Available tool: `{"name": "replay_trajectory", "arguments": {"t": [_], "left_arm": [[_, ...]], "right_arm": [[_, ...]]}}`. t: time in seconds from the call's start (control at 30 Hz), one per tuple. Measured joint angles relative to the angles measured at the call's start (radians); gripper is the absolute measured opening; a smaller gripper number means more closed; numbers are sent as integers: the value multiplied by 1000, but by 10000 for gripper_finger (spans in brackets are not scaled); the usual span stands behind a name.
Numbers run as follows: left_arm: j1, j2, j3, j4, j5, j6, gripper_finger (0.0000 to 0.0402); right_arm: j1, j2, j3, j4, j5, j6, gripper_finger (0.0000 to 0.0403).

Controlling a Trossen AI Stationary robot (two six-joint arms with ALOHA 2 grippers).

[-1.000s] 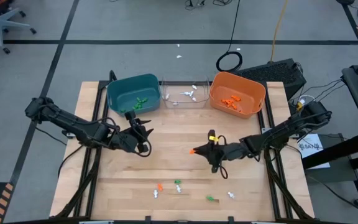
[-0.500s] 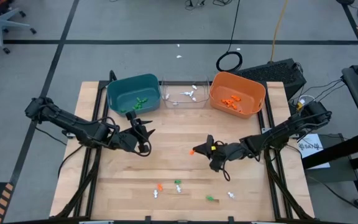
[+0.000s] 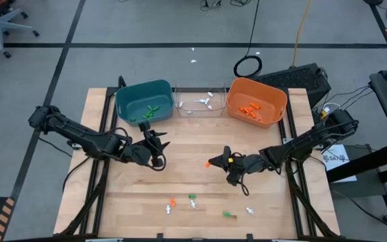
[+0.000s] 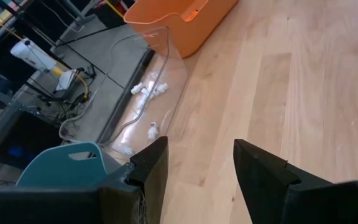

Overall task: Sort Halloween decoration
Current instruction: Put the orange skeleton toy into the orange bin

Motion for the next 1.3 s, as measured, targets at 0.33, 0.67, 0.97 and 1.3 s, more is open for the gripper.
{"name": "replay_trajectory", "arguments": {"t": [0.33,0.67,0.97,1.3], "left_arm": [[0,0,0,2,0,0,177],[0,0,0,22,0,-1,177],[0,0,0,45,0,1,177],[0,0,0,44,0,4,177]], "right_arm": [[0,0,0,0,0,75,4],[-33,0,0,1,-1,319,4],[-85,0,0,1,-4,703,4],[-132,0,0,1,-12,1145,4]]}}
